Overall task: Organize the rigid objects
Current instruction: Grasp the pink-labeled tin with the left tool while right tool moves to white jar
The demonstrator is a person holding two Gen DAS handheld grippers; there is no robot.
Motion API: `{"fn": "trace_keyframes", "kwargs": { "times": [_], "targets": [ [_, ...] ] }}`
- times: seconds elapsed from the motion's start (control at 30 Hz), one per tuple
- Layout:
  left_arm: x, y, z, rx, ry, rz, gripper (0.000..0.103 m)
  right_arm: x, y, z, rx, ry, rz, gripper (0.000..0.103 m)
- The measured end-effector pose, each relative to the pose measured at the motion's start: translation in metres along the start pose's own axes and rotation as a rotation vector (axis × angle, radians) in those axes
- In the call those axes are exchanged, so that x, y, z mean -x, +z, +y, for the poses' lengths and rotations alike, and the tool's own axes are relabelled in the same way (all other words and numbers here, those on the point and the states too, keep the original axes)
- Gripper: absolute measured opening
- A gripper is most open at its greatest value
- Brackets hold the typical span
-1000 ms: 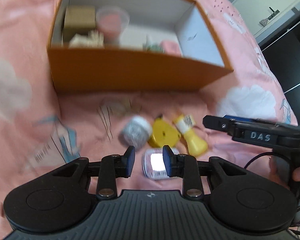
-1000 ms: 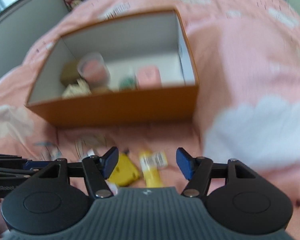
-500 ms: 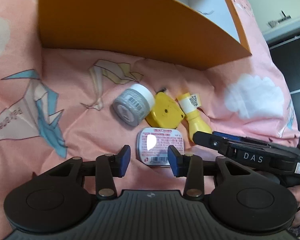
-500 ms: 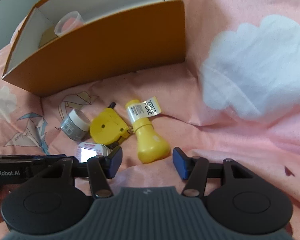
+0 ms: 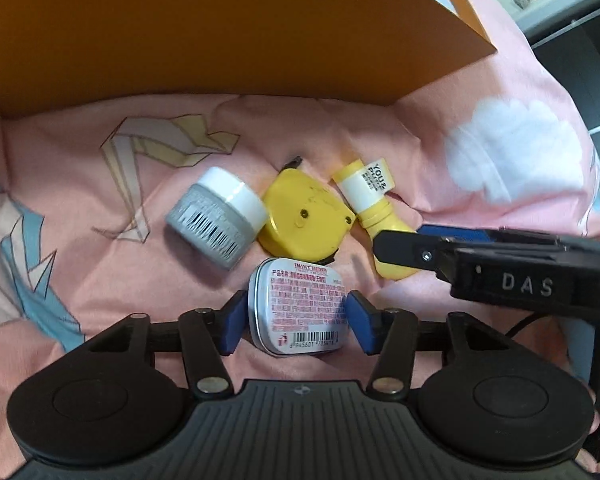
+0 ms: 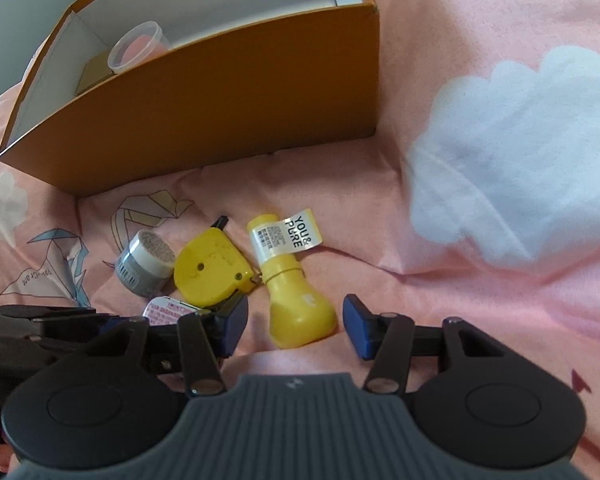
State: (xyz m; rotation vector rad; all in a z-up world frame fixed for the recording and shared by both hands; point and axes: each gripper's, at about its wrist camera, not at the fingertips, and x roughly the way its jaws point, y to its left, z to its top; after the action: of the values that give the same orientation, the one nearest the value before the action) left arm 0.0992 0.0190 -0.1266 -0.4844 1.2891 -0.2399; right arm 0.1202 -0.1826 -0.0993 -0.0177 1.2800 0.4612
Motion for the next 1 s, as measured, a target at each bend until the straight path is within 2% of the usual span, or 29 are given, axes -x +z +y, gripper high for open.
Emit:
{"fn": "trace_keyframes", "kwargs": {
  "times": [0.1, 0.17, 0.23, 0.33, 0.47, 0.57, 0.63, 0.73, 0.77, 0.93, 1.0],
  "targets": [
    [0.004, -0.002, -0.001, -0.004, 0.001, -0.017, 0.053, -0.001, 0.001, 0.000, 0.002, -0.002, 0.001, 0.052],
    [0.011, -0.004, -0.003, -0.014, 0.002, -0.038, 0.047, 0.000, 0.000, 0.000, 0.004, 0.002, -0.007, 0.052],
    [0.019, -0.005, -0.004, -0.022, -0.009, -0.059, 0.031, 0.003, 0.000, 0.001, 0.008, 0.000, -0.018, 0.052],
    [0.032, -0.009, -0.001, -0.009, -0.023, -0.084, 0.022, 0.007, 0.001, 0.006, 0.033, 0.025, -0.041, 0.052],
    [0.055, -0.013, 0.005, 0.021, -0.010, -0.126, 0.021, 0.009, 0.005, 0.021, 0.102, 0.072, -0.060, 0.051],
    [0.074, -0.013, 0.009, 0.043, 0.036, -0.165, 0.021, 0.007, 0.009, 0.030, 0.119, 0.116, -0.050, 0.047],
    [0.087, -0.011, 0.014, 0.064, 0.086, -0.180, 0.021, 0.005, 0.011, 0.039, 0.144, 0.131, -0.048, 0.038],
    [0.102, -0.011, 0.022, 0.090, 0.139, -0.218, 0.021, -0.001, 0.016, 0.052, 0.177, 0.149, -0.042, 0.031],
    [0.106, -0.012, 0.024, 0.094, 0.160, -0.231, 0.021, -0.004, 0.019, 0.056, 0.184, 0.156, -0.041, 0.025],
    [0.118, -0.011, 0.042, 0.146, 0.203, -0.266, 0.021, -0.022, 0.029, 0.070, 0.195, 0.172, -0.026, 0.023],
    [0.119, -0.010, 0.048, 0.163, 0.211, -0.268, 0.021, -0.025, 0.029, 0.074, 0.206, 0.192, -0.019, 0.010]
  ]
}}
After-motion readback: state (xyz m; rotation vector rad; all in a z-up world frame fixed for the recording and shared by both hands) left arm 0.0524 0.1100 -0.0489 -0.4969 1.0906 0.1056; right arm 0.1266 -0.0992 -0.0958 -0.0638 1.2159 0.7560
